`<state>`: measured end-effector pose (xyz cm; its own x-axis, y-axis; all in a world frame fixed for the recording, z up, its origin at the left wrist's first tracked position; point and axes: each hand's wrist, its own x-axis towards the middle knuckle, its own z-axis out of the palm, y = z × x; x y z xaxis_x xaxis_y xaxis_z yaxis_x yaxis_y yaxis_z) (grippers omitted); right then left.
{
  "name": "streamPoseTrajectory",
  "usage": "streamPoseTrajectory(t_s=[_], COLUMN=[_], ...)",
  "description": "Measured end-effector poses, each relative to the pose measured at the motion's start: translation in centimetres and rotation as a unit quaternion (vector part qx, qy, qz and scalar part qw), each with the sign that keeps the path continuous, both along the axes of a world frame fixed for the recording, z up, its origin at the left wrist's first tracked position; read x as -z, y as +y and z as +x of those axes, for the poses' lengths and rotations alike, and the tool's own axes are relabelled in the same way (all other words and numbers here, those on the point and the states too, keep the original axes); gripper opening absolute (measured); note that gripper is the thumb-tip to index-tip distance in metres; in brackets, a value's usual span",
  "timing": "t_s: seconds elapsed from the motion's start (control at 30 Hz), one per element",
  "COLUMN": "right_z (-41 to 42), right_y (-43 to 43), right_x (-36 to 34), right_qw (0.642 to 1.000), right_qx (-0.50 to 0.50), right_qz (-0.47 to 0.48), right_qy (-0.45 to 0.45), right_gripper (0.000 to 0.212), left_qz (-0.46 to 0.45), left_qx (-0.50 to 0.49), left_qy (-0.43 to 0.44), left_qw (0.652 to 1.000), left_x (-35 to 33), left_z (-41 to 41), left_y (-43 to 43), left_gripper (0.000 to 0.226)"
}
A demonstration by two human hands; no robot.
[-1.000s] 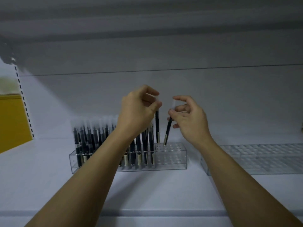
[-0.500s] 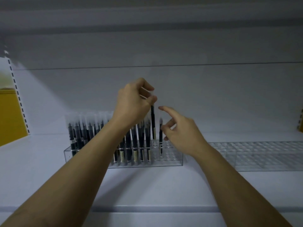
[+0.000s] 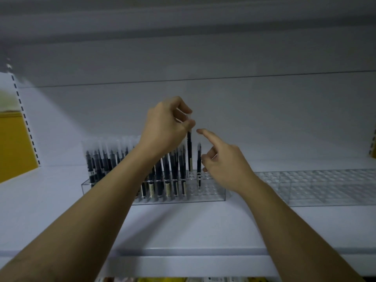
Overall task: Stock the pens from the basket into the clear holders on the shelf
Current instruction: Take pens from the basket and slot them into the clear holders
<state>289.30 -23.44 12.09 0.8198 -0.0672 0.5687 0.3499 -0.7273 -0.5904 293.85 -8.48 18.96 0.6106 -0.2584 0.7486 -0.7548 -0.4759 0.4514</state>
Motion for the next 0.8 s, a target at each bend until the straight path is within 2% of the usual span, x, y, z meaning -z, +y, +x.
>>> streamPoseTrajectory(t_s=[0.3, 0.5, 0.63, 0.8], right_z=[0.1, 0.1, -0.4, -2.9], right_y=[-0.1, -0.2, 0.0, 0.5], right_x=[0.2, 0.2, 0.2, 0.7], right_qw=[1.0, 1.0, 1.0, 0.997], right_qx=[-0.002, 0.003, 0.008, 0.054], right_qz=[-0.001, -0.021, 0.016, -0.034], right_qy=[-0.001, -0.001, -0.023, -0.045], right_gripper=[0.065, 0.07, 0.077, 0.067], left_qz=[0.187, 0.203, 0.224, 0.228], left_qx=[-0.078, -0.086, -0.089, -0.109], left_qy=[0.01, 0.002, 0.001, -0.052], left_qw=[0.979, 0.975, 0.971, 0.966], left_x=[1.1, 1.2, 1.1, 1.5], left_z=[0.1, 0.0, -1.4, -4.9], left_y=[-0.3, 0.4, 1.4, 3.5], left_gripper=[0.017, 0.022, 0.043, 0.045])
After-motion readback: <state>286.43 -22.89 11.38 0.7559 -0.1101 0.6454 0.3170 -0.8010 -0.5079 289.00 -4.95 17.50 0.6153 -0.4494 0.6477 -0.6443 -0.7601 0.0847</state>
